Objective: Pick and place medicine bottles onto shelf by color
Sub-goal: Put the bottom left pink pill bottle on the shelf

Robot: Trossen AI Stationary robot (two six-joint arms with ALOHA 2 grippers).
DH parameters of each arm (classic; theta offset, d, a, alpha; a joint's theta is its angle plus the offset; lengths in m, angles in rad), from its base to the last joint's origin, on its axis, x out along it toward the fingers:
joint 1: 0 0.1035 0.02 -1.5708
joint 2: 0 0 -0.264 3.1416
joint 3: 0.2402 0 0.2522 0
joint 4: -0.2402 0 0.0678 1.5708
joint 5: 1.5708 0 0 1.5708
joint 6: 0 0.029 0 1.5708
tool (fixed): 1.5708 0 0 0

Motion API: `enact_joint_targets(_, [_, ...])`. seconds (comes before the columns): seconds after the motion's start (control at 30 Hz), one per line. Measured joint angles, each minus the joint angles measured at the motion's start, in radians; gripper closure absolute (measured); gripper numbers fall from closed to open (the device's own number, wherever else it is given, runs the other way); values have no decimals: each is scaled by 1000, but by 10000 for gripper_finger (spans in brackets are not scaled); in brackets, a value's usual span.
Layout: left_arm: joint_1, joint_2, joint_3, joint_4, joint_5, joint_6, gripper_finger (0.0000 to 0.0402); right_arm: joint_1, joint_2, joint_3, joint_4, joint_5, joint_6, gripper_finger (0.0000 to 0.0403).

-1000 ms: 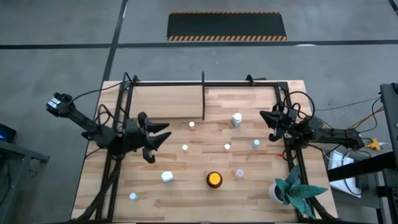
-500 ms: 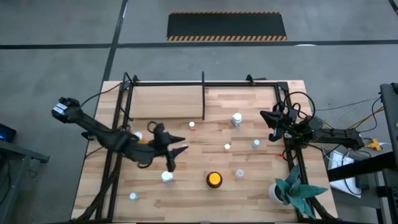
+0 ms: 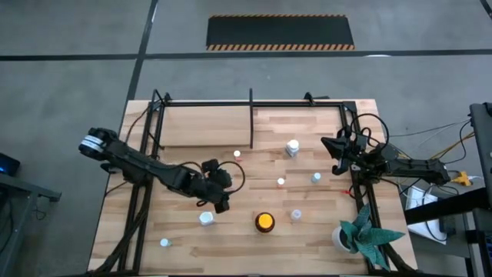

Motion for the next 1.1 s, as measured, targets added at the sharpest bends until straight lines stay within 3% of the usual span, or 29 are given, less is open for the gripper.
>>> enact_joint_targets(0.33, [34,84,-4,-31,5,11,169,0,0,0,-14,0,4,394])
enact_joint_targets(0.83, [96,90,-35,-24,52,20,169,0,2,0,-35,0,14,394])
enact_joint_targets(1.1, [96,90,-35,-23,79,20,213,0,2,0,-44,0,21,394])
